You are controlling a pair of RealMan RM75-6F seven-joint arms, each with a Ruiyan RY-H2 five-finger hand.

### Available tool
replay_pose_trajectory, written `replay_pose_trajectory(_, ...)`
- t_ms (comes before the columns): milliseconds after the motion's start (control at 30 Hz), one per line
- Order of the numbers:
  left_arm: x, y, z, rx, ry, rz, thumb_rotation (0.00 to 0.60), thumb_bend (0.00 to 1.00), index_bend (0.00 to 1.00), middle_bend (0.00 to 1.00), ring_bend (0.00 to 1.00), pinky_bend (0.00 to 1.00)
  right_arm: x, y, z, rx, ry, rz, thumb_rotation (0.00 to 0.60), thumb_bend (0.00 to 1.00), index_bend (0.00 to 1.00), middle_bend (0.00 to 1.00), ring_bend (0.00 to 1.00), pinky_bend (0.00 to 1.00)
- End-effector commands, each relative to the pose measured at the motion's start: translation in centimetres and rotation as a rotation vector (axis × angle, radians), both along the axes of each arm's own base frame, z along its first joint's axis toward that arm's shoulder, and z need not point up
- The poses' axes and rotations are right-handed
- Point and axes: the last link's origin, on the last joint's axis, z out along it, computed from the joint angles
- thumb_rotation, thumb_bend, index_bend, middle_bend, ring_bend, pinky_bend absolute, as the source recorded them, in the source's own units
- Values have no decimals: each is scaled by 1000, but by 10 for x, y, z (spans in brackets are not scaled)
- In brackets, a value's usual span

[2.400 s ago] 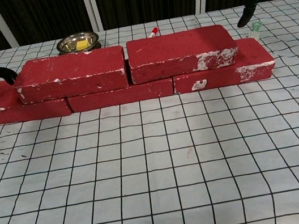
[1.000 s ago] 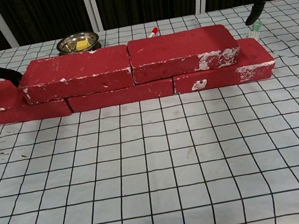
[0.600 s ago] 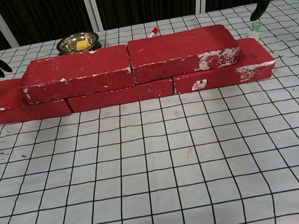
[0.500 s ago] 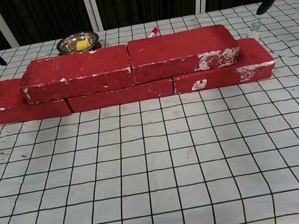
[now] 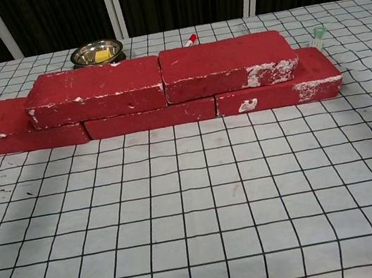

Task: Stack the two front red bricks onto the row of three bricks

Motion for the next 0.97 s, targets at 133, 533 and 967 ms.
replay_pose_trajectory(133,-53,-76,-4,119,-95,35,600,16,79,97,0,1,-47,120,18,-86,-3,-30,600,0,10,72,29,126)
replay_pose_trajectory(533,-75,-137,-7,115,-156,67,600,16,73,97,0,0,-67,178,-32,-13,5,-40,600,0,10,64,22,126)
replay_pose_trajectory(967,-72,-144,-11,93,-154,50,600,16,56,97,0,0,-80,180,-47,-56,-3,-35,600,0,7,63,22,126)
